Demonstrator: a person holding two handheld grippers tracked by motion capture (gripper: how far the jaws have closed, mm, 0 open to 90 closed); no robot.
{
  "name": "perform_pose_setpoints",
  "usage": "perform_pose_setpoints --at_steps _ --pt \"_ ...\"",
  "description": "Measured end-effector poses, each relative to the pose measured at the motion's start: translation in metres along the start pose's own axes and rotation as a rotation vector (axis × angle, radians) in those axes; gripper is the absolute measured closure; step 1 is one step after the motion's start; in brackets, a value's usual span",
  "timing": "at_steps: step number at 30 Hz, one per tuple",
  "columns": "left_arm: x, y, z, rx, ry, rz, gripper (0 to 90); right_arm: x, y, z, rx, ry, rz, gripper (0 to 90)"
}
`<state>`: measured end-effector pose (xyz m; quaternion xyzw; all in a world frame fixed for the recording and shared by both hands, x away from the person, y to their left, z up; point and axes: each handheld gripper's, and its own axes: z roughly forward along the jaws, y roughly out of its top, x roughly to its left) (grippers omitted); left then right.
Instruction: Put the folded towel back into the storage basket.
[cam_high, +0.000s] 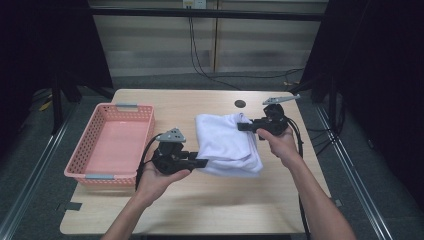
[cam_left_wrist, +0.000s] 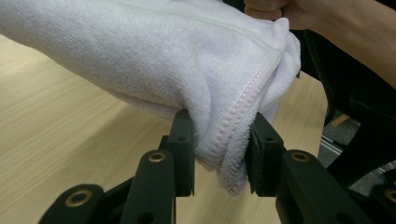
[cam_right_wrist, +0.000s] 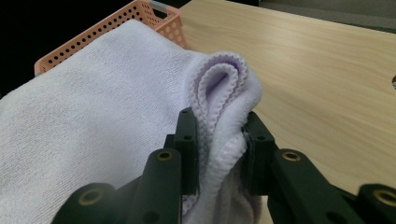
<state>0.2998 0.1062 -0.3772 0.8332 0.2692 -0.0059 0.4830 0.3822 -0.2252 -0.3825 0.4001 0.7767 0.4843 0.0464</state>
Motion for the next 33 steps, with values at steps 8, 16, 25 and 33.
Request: perform_pose_setpoints --at_steps 8,16,25,33 --pt "0.008 -0.01 -0.013 -0.002 0.019 -0.013 67.6 0.011 0.011 0.018 0.018 0.011 -0.023 72.1" --pt "0.021 -0.01 -0.033 -0.029 0.047 -0.038 67.5 0.019 0.03 0.036 0.019 0.022 -0.041 72.1" --pt "0.03 -0.013 -0.048 -0.07 0.073 -0.067 67.6 0.027 0.052 0.05 0.03 0.035 -0.074 72.2" --pt "0.037 -0.012 -0.073 -0.102 0.099 -0.067 67.6 0.04 0.071 0.061 0.021 0.06 -0.092 72.2"
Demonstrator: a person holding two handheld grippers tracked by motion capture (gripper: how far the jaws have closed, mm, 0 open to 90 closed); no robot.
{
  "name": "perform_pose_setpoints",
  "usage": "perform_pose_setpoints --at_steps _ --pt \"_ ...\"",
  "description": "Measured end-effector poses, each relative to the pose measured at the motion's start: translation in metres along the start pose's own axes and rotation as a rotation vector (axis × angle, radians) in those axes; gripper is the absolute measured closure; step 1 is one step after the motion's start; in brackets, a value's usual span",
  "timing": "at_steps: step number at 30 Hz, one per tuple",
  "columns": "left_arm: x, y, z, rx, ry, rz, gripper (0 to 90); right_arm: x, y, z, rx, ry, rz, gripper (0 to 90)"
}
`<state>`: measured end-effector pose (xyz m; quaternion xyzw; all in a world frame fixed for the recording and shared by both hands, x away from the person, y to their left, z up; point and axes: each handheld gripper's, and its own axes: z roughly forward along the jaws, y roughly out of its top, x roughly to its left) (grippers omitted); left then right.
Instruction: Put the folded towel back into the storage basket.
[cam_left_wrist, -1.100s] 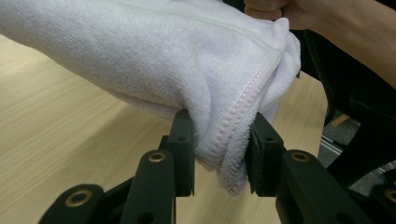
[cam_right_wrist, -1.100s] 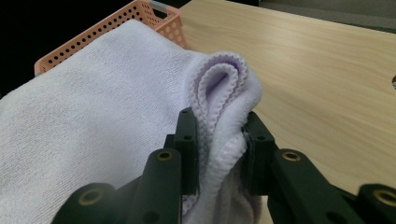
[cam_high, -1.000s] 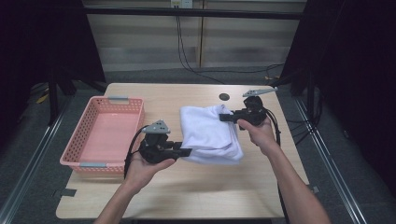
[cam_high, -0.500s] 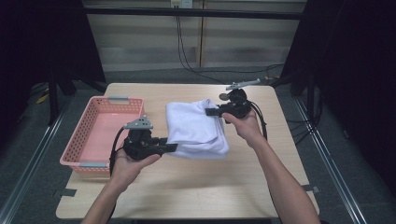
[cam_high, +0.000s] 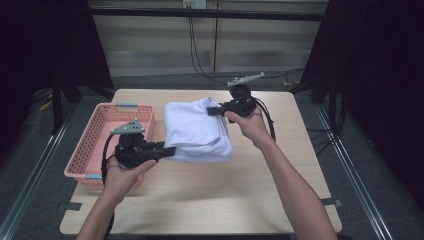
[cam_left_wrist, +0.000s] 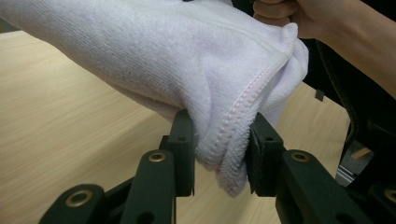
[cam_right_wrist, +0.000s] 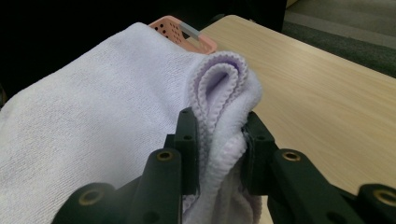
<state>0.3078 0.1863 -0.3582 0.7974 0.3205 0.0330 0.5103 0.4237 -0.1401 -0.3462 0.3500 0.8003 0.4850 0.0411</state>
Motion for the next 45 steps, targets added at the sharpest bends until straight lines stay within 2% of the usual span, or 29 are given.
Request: perform_pose_setpoints --at_steps 7,9,13,20,25,32,38,45 --pt "0.011 -0.003 -0.02 -0.018 0.026 -0.011 67.6 0.011 0.016 0.017 0.0 0.019 -0.012 72.2" --pt "0.015 -0.004 -0.028 -0.026 0.039 -0.018 67.7 0.014 0.02 0.022 -0.014 0.027 -0.002 72.2" --pt "0.023 -0.007 -0.04 -0.029 0.055 -0.028 67.8 0.021 0.027 0.037 -0.001 0.034 -0.004 72.2" --pt "0.037 -0.014 -0.063 -0.067 0.092 -0.071 67.9 0.035 0.045 0.057 0.002 0.052 -0.014 72.2" --pt "0.046 -0.022 -0.079 -0.074 0.121 -0.092 68.3 0.046 0.053 0.076 0.003 0.058 -0.013 72.3" --pt "0.058 -0.028 -0.104 -0.097 0.132 -0.113 68.3 0.062 0.067 0.101 0.016 0.085 -0.026 72.3" --pt "0.068 -0.036 -0.123 -0.1 0.157 -0.133 68.3 0.074 0.075 0.122 0.024 0.095 -0.025 72.3" --pt "0.082 -0.044 -0.148 -0.137 0.185 -0.166 68.5 0.089 0.08 0.141 0.023 0.115 -0.015 72.4"
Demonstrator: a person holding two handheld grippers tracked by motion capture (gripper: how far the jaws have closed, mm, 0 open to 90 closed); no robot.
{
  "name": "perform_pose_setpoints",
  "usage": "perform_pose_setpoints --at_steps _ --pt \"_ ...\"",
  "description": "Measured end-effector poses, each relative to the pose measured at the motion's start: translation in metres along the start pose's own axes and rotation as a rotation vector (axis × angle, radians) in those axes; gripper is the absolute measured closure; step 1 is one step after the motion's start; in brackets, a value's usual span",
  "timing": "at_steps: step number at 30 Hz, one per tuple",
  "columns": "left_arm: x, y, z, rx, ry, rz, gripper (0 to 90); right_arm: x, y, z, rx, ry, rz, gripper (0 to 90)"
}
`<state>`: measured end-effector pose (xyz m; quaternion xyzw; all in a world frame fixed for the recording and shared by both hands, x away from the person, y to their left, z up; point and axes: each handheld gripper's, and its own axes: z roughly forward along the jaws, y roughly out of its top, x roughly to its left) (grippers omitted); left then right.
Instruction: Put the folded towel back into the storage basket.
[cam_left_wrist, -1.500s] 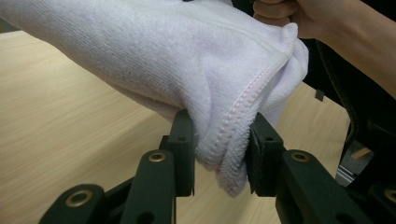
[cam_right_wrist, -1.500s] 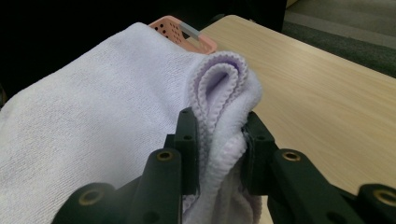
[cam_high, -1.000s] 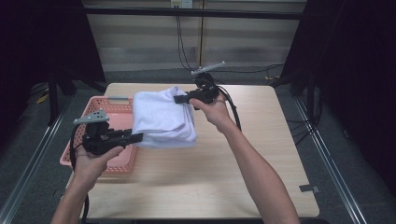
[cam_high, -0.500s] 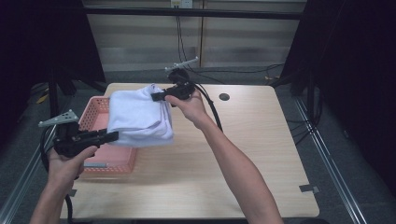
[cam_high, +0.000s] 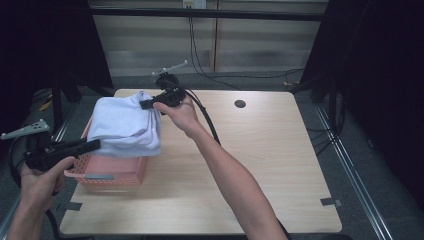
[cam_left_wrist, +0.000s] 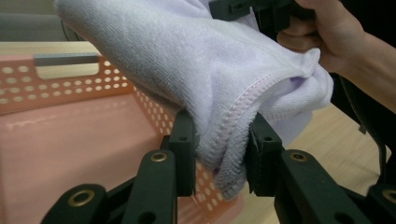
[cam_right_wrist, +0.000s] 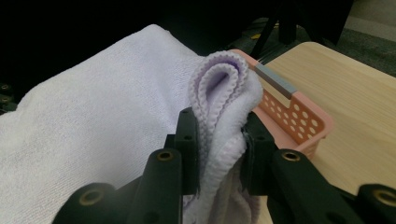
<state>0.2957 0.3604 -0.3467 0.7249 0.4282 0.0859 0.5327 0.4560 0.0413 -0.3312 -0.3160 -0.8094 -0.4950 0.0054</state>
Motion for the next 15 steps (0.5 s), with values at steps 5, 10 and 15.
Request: perform_pose_setpoints --at_steps 5,10,15 --pt "0.009 -0.003 -0.013 -0.007 0.023 -0.019 68.6 0.011 0.006 0.014 0.011 -0.004 -0.008 72.4" --pt "0.025 -0.008 -0.025 0.002 0.052 -0.047 68.6 0.023 0.012 0.032 0.015 -0.019 -0.007 72.4" --pt "0.038 -0.015 -0.027 0.028 0.078 -0.074 68.7 0.027 0.013 0.051 0.034 -0.032 -0.004 72.4"
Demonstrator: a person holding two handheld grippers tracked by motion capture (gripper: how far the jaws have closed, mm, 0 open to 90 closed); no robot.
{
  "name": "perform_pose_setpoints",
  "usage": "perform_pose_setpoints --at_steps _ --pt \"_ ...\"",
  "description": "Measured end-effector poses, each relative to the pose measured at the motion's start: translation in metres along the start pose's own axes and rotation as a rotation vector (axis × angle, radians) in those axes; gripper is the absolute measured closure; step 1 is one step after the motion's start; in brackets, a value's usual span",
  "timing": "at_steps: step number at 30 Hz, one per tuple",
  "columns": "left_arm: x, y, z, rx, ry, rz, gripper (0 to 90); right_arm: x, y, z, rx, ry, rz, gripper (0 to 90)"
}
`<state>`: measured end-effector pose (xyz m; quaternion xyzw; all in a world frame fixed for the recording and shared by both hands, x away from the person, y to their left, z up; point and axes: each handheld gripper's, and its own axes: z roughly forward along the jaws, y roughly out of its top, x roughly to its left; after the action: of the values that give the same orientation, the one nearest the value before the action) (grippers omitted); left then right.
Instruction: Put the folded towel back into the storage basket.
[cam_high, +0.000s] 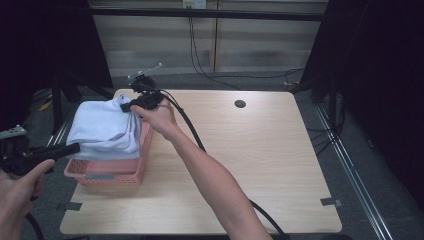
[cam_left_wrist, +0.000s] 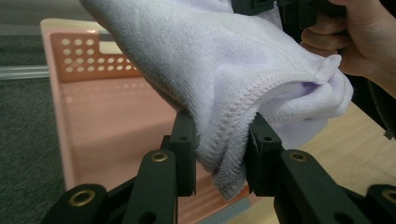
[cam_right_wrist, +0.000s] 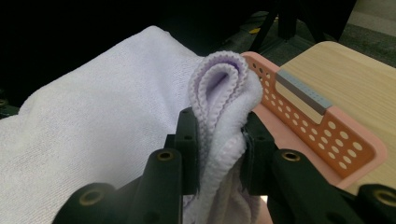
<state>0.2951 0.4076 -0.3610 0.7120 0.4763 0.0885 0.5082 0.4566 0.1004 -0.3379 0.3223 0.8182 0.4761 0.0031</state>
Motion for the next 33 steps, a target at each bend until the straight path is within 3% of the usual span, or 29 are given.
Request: perform_pose_setpoints --at_steps 7,13,25,33 --pt "0.019 -0.014 0.008 0.032 0.039 -0.032 68.9 -0.004 -0.013 0.024 0.015 -0.006 0.025 72.4" --pt "0.029 -0.02 0.011 0.043 0.043 -0.061 68.9 -0.003 -0.023 0.038 0.01 -0.03 0.045 72.4" --pt "0.036 -0.033 0.027 0.124 0.086 -0.044 68.8 -0.013 -0.049 0.056 0.029 -0.04 0.064 72.4" --pt "0.033 -0.037 0.042 0.185 0.123 -0.022 68.2 -0.021 -0.064 0.063 0.044 -0.063 0.077 71.7"
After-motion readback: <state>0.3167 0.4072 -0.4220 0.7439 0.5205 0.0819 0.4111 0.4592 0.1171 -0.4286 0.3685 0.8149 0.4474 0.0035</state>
